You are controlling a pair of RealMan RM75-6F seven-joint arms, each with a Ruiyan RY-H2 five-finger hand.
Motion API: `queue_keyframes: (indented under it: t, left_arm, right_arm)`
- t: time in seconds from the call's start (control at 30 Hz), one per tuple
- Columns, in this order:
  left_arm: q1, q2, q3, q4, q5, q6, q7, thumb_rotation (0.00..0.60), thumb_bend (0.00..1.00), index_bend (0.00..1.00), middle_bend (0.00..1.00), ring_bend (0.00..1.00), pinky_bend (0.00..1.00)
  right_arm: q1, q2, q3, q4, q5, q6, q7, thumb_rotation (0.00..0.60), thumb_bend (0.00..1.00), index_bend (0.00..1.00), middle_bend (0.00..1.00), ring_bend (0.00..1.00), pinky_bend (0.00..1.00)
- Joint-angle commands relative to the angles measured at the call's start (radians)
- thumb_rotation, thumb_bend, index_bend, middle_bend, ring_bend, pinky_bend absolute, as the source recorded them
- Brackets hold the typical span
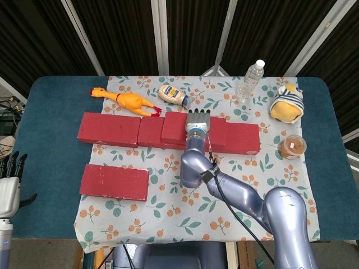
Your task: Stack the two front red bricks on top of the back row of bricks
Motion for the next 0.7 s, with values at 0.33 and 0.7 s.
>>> queue_keyframes:
  t: [0.33, 0.7]
  left_arm:
    - [0.002, 0.005, 0.002, 0.0, 0.007, 0.003, -0.014, 0.6, 0.0, 0.03, 0.0, 0.0, 0.1]
    - [0.009, 0.028, 0.01, -0.002, 0.036, 0.004, -0.07, 0.6, 0.0, 0.03, 0.0, 0.0, 0.1]
  right_arm:
    - [-0.031, 0.088, 0.009, -0.18, 0.02, 0.058, 0.026, 0.6, 0.11, 0.0, 0.0, 0.0, 0.0]
    - [-0.32, 0.377, 0.032, -0.759, -0.211, 0.047, 0.316, 0.6, 0.11, 0.0, 0.0, 0.0, 0.0]
